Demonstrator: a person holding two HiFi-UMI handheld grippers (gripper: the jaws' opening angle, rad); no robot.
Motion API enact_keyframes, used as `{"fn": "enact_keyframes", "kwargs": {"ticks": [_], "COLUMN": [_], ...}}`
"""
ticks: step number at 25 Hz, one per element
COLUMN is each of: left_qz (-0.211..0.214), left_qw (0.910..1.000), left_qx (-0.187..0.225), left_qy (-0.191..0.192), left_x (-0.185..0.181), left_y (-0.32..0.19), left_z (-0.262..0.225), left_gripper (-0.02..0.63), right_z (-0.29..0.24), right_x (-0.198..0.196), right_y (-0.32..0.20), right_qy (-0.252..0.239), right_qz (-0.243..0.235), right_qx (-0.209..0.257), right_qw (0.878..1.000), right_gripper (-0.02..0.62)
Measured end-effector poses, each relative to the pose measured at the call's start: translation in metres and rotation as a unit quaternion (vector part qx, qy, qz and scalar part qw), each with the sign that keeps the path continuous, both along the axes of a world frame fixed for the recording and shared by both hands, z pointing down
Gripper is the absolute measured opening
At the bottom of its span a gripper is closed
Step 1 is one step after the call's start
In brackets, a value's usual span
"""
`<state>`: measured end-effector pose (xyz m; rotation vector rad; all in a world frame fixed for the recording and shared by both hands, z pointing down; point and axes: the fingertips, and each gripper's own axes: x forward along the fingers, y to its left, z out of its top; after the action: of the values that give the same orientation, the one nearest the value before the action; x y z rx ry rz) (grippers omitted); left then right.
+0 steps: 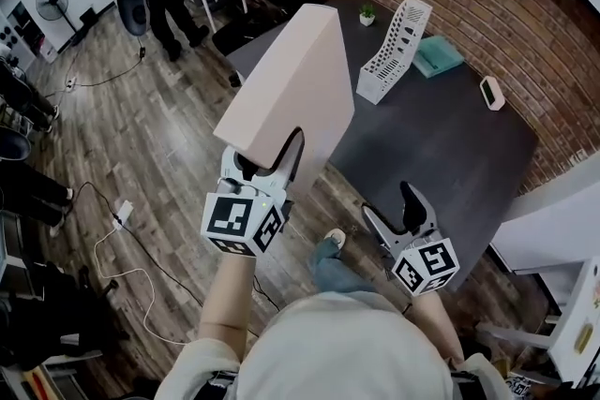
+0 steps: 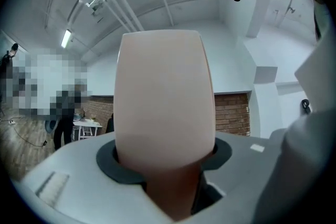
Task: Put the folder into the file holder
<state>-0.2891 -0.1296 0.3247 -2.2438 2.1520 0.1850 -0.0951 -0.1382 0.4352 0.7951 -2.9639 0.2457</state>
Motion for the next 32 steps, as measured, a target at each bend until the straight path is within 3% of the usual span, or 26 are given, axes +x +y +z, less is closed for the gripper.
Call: {"fn": "enact_keyframes", "kwargs": {"ticks": [14, 32], "left_qz": [0.091, 0.125], "left_qw": [0.9957, 0.9915], "left_qx": [0.014, -0.025], "left_qy": [-0.006, -0.024], "left_x": [-0.003, 0.031], "left_y": [-0.191, -0.34], "left_z": [-0.031, -0.001], "left_gripper": [0.262, 0.262], "right_z": [-0.014, -0.004], "right_x": [-0.024, 0.014], "right_y": [-0.137, -0.217], "right_qy": [-0.005, -0.018], "right_qz": [0.066, 0.15], "right_qx": [0.012, 0.002], "right_qw": [0.998, 0.988], "right_gripper": [0.374, 0.374]}}
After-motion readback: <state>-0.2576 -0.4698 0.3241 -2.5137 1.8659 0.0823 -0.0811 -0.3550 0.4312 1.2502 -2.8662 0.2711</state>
